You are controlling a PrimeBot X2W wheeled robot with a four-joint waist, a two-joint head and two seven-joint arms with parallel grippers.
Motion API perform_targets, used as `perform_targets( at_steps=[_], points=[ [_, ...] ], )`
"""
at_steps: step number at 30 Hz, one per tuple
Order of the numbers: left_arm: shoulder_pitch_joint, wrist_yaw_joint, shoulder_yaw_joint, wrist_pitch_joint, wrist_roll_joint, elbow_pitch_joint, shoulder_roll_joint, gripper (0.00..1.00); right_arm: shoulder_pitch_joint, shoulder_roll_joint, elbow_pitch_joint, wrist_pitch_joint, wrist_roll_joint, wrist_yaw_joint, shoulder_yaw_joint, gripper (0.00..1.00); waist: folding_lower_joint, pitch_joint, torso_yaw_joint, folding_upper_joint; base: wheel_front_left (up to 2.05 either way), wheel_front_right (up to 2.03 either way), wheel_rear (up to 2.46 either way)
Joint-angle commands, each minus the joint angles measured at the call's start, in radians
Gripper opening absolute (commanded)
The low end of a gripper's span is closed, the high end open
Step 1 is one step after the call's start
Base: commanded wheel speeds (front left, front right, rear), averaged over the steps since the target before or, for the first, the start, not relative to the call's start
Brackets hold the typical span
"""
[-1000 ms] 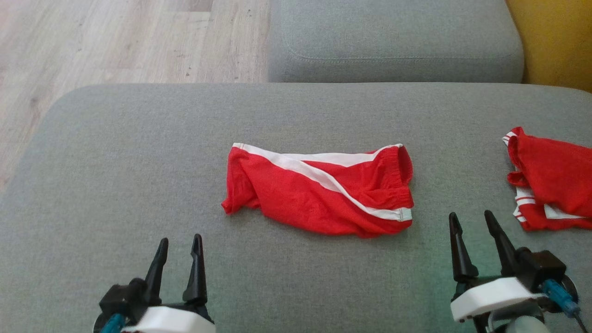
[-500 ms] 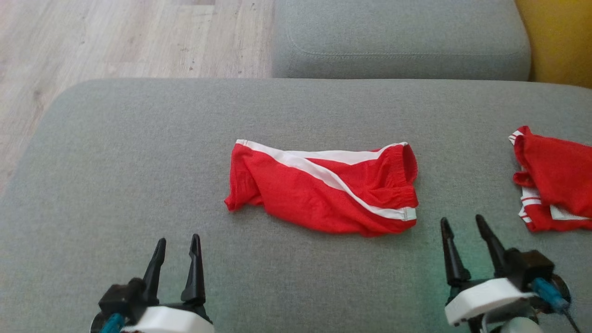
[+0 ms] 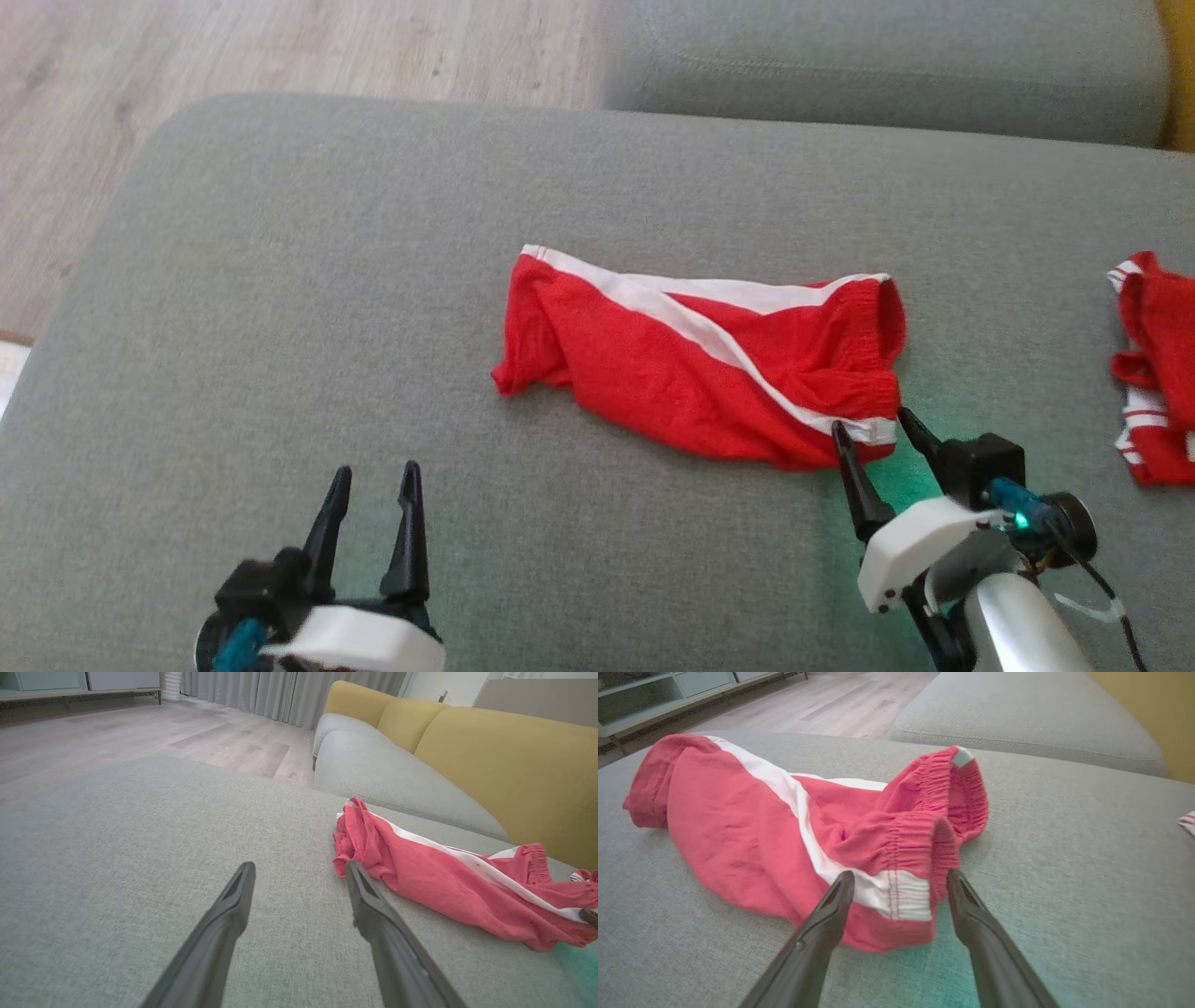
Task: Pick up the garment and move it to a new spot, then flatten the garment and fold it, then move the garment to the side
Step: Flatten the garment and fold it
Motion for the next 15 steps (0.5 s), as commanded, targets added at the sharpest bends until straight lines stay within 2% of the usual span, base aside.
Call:
perform_targets(
  at_steps=[1, 2, 4, 6, 11, 15],
  points=[
    [-0.056, -0.002, 0.034, -0.004, 0.011, -0.028, 0.006, 1.00, -0.044, -0.005, -0.026, -0.003, -0.007, 0.007, 0.025, 1.00, -0.0001, 0.012, 0.011, 0.0000, 0.00, 0.00, 0.00],
    [-0.063, -0.002, 0.031, -0.001, 0.014, -0.028, 0.007, 1.00, -0.053, -0.005, -0.019, -0.003, -0.010, 0.007, 0.025, 0.87, -0.0001, 0.018, 0.014, 0.0000, 0.00, 0.00, 0.00],
    [-0.087, -0.006, 0.024, 0.010, 0.022, -0.030, 0.010, 1.00, -0.068, -0.005, -0.009, -0.002, -0.006, 0.007, 0.027, 0.34, -0.0001, 0.031, 0.020, 0.0000, 0.00, 0.00, 0.00],
    [-0.121, -0.010, 0.014, 0.027, 0.034, -0.031, 0.015, 1.00, -0.082, -0.005, -0.010, -0.004, -0.004, 0.007, 0.025, 0.00, -0.0001, 0.045, 0.022, 0.0000, 0.00, 0.00, 0.00],
    [-0.256, -0.035, -0.030, 0.123, 0.067, -0.021, 0.022, 1.00, -0.109, -0.005, -0.038, -0.004, -0.021, 0.007, 0.017, 0.00, -0.0001, 0.088, 0.015, 0.0000, 0.00, 0.00, 0.00],
    [-0.388, -0.045, -0.058, 0.211, 0.079, 0.021, -0.008, 1.00, -0.127, -0.005, -0.057, 0.014, -0.066, 0.007, 0.010, 0.00, -0.0001, 0.136, 0.004, 0.0000, 0.00, 0.00, 0.00]
  ],
)
